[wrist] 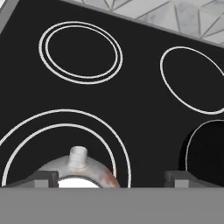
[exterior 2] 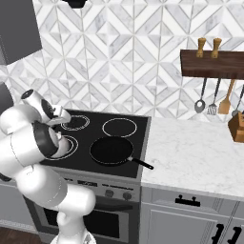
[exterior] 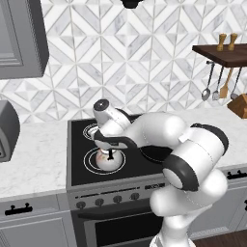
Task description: Pick the kettle from the counter and place it on a stove burner. Then turn the burner on.
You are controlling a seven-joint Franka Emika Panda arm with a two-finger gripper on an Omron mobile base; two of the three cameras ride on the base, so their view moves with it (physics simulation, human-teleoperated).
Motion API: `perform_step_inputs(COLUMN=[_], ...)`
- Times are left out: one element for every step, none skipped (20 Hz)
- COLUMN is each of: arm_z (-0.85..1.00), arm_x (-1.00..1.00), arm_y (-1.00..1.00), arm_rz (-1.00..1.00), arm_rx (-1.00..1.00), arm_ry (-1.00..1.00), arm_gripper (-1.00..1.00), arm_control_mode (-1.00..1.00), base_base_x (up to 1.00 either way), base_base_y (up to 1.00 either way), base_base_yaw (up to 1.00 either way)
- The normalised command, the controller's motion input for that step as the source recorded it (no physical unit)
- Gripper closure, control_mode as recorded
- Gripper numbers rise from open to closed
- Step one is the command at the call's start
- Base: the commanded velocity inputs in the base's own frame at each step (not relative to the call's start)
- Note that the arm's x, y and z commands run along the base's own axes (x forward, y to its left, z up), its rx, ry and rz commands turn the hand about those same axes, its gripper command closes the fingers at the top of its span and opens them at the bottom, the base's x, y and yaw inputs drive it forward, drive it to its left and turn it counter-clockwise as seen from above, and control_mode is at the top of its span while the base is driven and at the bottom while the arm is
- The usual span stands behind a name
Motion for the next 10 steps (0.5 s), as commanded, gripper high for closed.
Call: perform_step_inputs(arm_z=[0.2, 0.34, 0.46, 0.49, 0.42, 0.36, 0.29, 0.26, 0.16, 0.03], arm_x=[-0.12, -0.19, -0.3, -0.37, -0.48, -0.61, -0.71, -0.79, -0.81, -0.8], arm_y=[0.0, 0.01, 0.04, 0.06, 0.1, 0.12, 0.16, 0.31, 0.41, 0.5], arm_rz=[0.0, 0.0, 0.0, 0.0, -0.01, -0.01, 0.0, 0.0, 0.0, 0.0], arm_rx=[0.0, 0.0, 0.0, 0.0, 0.0, 0.02, 0.02, 0.0, 0.0, 0.0], arm_ry=[-0.06, -0.09, -0.16, -0.15, -0.12, -0.08, -0.05, -0.03, -0.01, 0.0], arm_gripper=[-1.0, -1.0, -1.0, -1.0, -1.0, -1.0, -1.0, -1.0, -1.0, -1.0], arm_control_mode=[-1.0, -1.0, -1.0, -1.0, -1.0, -1.0, -1.0, -1.0, -1.0, -1.0], base_base_x=[0.0, 0.0, 0.0, 0.0, 0.0, 0.0, 0.0, 0.0, 0.0, 0.0], base_base_y=[0.0, 0.0, 0.0, 0.0, 0.0, 0.0, 0.0, 0.0, 0.0, 0.0], base_base_yaw=[0.0, 0.0, 0.0, 0.0, 0.0, 0.0, 0.0, 0.0, 0.0, 0.0])
